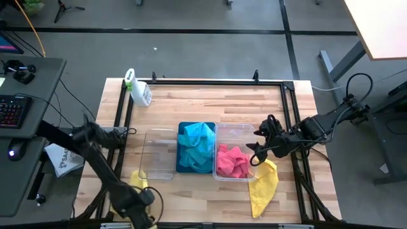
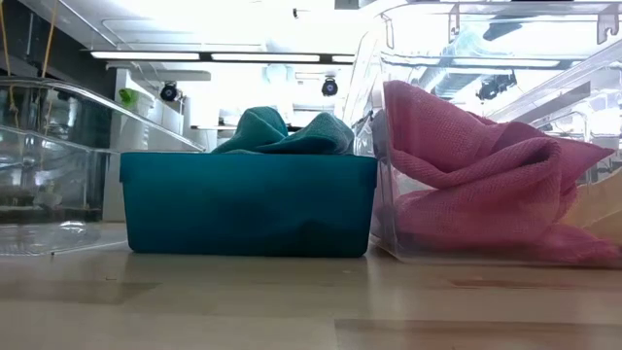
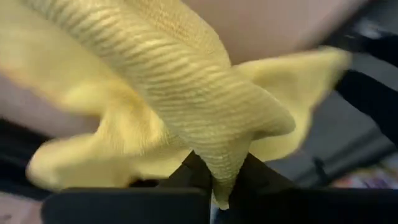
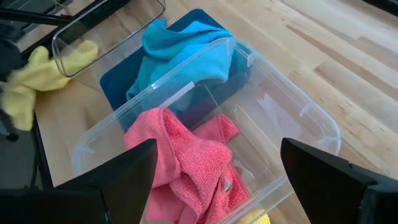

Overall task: Sort microfiber towel by color & place in baskets
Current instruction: Put the left yellow microfiber cloth into the left transparent bin, then put the yellow microfiber cloth into the left transparent bin

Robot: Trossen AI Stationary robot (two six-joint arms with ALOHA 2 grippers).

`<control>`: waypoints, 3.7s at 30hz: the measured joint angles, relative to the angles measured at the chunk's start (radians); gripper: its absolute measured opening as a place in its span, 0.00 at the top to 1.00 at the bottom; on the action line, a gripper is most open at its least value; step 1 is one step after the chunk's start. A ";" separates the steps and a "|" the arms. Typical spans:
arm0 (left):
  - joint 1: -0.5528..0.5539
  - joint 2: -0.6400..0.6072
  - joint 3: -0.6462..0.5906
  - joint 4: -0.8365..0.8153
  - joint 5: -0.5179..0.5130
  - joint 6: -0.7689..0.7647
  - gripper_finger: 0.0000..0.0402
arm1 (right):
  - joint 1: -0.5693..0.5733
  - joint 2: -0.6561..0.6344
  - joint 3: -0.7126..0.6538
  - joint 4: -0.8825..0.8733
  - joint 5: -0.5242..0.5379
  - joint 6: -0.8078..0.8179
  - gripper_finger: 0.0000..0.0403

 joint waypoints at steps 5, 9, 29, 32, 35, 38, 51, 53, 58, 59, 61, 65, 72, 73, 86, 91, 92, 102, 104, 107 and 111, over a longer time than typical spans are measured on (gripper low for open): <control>-0.007 -0.242 0.055 0.013 -0.107 0.058 0.99 | 0.000 0.000 0.000 -0.001 0.014 -0.011 0.16; 0.058 -0.404 0.151 -0.002 -0.333 0.174 1.00 | 0.000 0.000 0.000 -0.001 0.039 -0.002 0.16; 0.274 -0.697 0.044 -0.210 -1.021 0.839 1.00 | 0.000 0.000 0.000 -0.001 0.055 0.062 0.16; 0.232 -0.779 -0.105 -0.188 -1.047 0.756 1.00 | 0.000 0.000 0.000 -0.001 0.055 0.064 0.16; 0.224 -0.852 -0.246 -0.141 -1.046 0.705 1.00 | -0.009 0.000 0.000 -0.001 0.059 0.084 0.16; 0.233 -0.898 -0.370 -0.075 -0.988 0.677 1.00 | -0.026 0.000 0.000 -0.001 0.059 0.088 0.16; 0.267 -0.858 -0.553 0.018 -0.734 0.785 0.97 | -0.108 0.000 0.000 0.000 0.046 0.087 0.16; 0.288 -0.845 -0.553 0.017 -0.712 0.839 0.94 | -0.118 0.000 0.000 0.001 0.042 0.088 0.16; 0.370 -0.824 -0.547 0.017 -0.603 0.919 0.82 | -0.125 0.000 0.000 0.019 0.023 0.085 0.16; 0.385 -0.822 -0.542 0.017 -0.581 0.929 0.78 | -0.125 0.000 0.000 0.023 0.020 0.084 0.16; 0.414 -0.822 -0.523 0.015 -0.555 0.952 0.71 | -0.125 -0.002 0.000 0.023 0.006 0.079 0.16; 0.462 -0.822 -0.467 -0.008 -0.489 1.029 0.56 | -0.125 -0.016 0.014 0.008 -0.059 0.027 0.16; 0.515 -0.829 -0.270 -0.053 -0.477 1.092 0.43 | -0.116 -0.080 0.131 -0.069 -0.221 0.018 0.16; 0.515 -0.832 -0.243 -0.030 -0.512 1.078 0.43 | -0.105 -0.088 0.139 -0.063 -0.265 0.036 0.16; 0.472 -0.809 -0.205 0.258 -0.738 1.085 0.43 | 0.323 0.013 -0.124 -0.109 -0.420 0.491 0.16; 0.475 -0.807 -0.205 0.258 -0.761 1.086 0.43 | 0.350 0.043 -0.261 -0.108 -0.416 0.549 0.16; 0.475 -0.807 -0.205 0.258 -0.769 1.096 0.43 | 0.343 0.045 -0.282 -0.107 -0.414 0.533 0.16; 0.474 -0.807 -0.205 0.256 -0.796 1.106 0.43 | 0.264 0.045 -0.474 0.118 -0.429 0.285 0.16; 0.474 -0.807 -0.205 0.256 -0.808 1.106 0.43 | 0.251 0.045 -0.519 0.209 -0.433 0.277 0.16; 0.474 -0.807 -0.205 0.256 -0.831 1.106 0.43 | 0.228 0.050 -0.577 0.243 -0.436 0.339 0.16; 0.474 -0.807 -0.205 0.256 -0.854 1.117 0.43 | 0.215 0.071 -0.619 0.232 -0.486 0.425 0.19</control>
